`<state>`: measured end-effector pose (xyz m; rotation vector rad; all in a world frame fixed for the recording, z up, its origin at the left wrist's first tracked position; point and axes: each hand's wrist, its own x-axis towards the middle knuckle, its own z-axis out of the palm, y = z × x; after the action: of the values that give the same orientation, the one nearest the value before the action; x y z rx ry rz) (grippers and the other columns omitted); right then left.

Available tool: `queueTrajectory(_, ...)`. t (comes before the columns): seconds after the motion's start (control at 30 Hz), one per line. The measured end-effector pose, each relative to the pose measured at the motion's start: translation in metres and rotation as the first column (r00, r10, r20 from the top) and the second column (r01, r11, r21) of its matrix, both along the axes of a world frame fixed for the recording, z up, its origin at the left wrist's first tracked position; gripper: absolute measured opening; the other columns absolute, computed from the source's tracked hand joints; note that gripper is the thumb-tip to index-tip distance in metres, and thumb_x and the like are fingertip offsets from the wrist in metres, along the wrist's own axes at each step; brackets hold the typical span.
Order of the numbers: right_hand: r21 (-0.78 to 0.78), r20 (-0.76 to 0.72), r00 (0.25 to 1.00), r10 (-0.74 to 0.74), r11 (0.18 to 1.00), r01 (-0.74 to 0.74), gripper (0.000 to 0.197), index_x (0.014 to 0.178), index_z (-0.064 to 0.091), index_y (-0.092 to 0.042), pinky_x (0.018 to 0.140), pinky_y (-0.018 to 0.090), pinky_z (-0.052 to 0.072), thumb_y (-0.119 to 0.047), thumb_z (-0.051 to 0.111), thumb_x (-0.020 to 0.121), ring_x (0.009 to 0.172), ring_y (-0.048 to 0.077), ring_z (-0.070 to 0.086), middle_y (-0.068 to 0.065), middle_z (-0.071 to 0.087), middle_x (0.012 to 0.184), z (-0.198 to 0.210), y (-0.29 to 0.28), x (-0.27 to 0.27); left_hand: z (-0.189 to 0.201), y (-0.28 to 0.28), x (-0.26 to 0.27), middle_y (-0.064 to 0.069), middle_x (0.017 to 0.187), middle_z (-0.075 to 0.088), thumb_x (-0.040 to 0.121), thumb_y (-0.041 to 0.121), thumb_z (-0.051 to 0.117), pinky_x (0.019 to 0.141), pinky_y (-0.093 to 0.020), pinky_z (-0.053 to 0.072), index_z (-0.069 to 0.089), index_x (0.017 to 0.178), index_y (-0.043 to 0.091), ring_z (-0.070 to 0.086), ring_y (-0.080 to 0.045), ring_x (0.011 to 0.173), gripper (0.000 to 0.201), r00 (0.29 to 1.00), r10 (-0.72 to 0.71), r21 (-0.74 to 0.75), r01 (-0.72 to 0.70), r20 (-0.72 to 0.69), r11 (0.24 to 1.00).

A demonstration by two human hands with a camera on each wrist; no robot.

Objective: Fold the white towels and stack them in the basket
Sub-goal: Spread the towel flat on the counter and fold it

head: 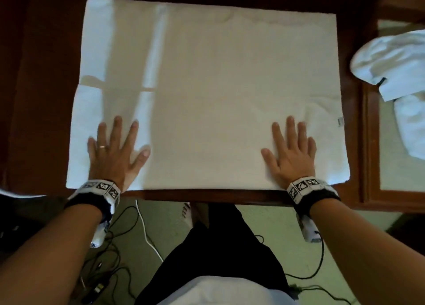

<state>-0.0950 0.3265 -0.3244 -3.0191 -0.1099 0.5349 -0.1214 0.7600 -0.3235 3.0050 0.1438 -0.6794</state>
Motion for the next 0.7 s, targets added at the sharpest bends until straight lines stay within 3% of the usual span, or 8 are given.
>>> queueTrajectory(0.1, -0.009, -0.020, 1.000, 0.005, 1.000, -0.006, 0.073, 0.156, -0.007, -0.039, 0.120, 0.057, 0.005, -0.069, 0.013, 0.092, 0.151, 0.027, -0.016, -0.003, -0.022, 0.164, 0.000, -0.003, -0.023, 0.000, 0.003, -0.028, -0.001, 0.167, -0.018, 0.089, 0.081, 0.004, 0.119, -0.062, 0.003, -0.016, 0.156, 0.043, -0.009, -0.037, 0.153, 0.080, 1.000, -0.003, 0.008, 0.003, 0.010, 1.000)
queueTrajectory(0.23, 0.056, 0.067, 0.995, -0.070, 0.996, 0.066, 0.076, 0.157, 0.017, -0.028, 0.117, 0.057, 0.015, -0.066, 0.023, 0.091, 0.153, 0.032, 0.001, 0.007, -0.002, 0.167, 0.009, 0.028, -0.023, 0.009, -0.016, -0.025, -0.009, 0.167, 0.010, 0.088, 0.077, 0.020, 0.117, -0.063, 0.013, 0.015, 0.159, 0.034, 0.011, -0.039, 0.151, 0.083, 0.997, -0.002, -0.040, 0.005, 0.081, 0.999)
queueTrajectory(0.33, 0.127, 0.175, 0.979, 0.102, 0.984, -0.125, 0.072, 0.154, 0.030, -0.025, 0.114, 0.055, 0.020, -0.062, 0.034, 0.092, 0.151, 0.035, 0.012, 0.011, 0.012, 0.165, 0.008, 0.083, -0.025, 0.005, -0.048, -0.021, -0.006, 0.168, 0.012, 0.086, 0.078, 0.025, 0.116, -0.066, 0.014, 0.020, 0.158, 0.036, 0.012, -0.040, 0.151, 0.084, 0.982, -0.161, -0.057, 0.167, 0.096, 0.984)
queueTrajectory(0.43, 0.081, 0.119, 0.936, 0.332, 0.936, -0.342, 0.072, 0.156, 0.025, -0.031, 0.113, 0.059, 0.021, -0.066, 0.036, 0.093, 0.152, 0.033, 0.009, 0.008, 0.009, 0.166, 0.000, 0.122, -0.037, -0.007, -0.066, -0.023, -0.001, 0.169, 0.002, 0.086, 0.080, 0.022, 0.115, -0.068, 0.012, 0.012, 0.158, 0.041, 0.005, -0.040, 0.153, 0.083, 0.977, -0.190, -0.039, 0.195, 0.099, 0.980)
queueTrajectory(0.5, 0.049, 0.078, 0.924, 0.373, 0.925, -0.378, 0.073, 0.157, 0.019, -0.035, 0.115, 0.059, 0.019, -0.070, 0.030, 0.093, 0.153, 0.031, 0.004, 0.005, 0.004, 0.167, -0.004, 0.110, -0.033, -0.012, -0.065, -0.024, 0.000, 0.169, -0.001, 0.085, 0.082, 0.019, 0.115, -0.068, 0.010, 0.008, 0.159, 0.042, 0.003, -0.040, 0.153, 0.084, 0.977, -0.179, -0.028, 0.183, 0.113, 0.983)
queueTrajectory(0.6, 0.000, 0.054, 0.955, 0.291, 0.957, -0.291, 0.073, 0.157, 0.010, -0.041, 0.117, 0.056, 0.014, -0.074, 0.021, 0.092, 0.153, 0.026, -0.003, 0.001, -0.004, 0.167, -0.005, 0.048, -0.015, -0.014, -0.062, -0.025, 0.000, 0.169, 0.000, 0.085, 0.081, 0.021, 0.115, -0.068, 0.011, 0.010, 0.159, 0.040, 0.004, -0.041, 0.153, 0.086, 0.973, -0.184, -0.029, 0.190, 0.143, 0.981)
queueTrajectory(0.7, -0.026, -0.004, 1.000, 0.010, 1.000, -0.010, 0.073, 0.155, -0.003, -0.045, 0.121, 0.054, 0.003, -0.076, 0.015, 0.092, 0.152, 0.021, -0.015, -0.004, -0.016, 0.165, 0.003, -0.029, 0.005, -0.014, -0.064, -0.024, -0.002, 0.169, 0.004, 0.084, 0.080, 0.025, 0.115, -0.067, 0.012, 0.014, 0.159, 0.038, 0.007, -0.041, 0.152, 0.087, 0.971, -0.185, -0.025, 0.191, 0.149, 0.981)
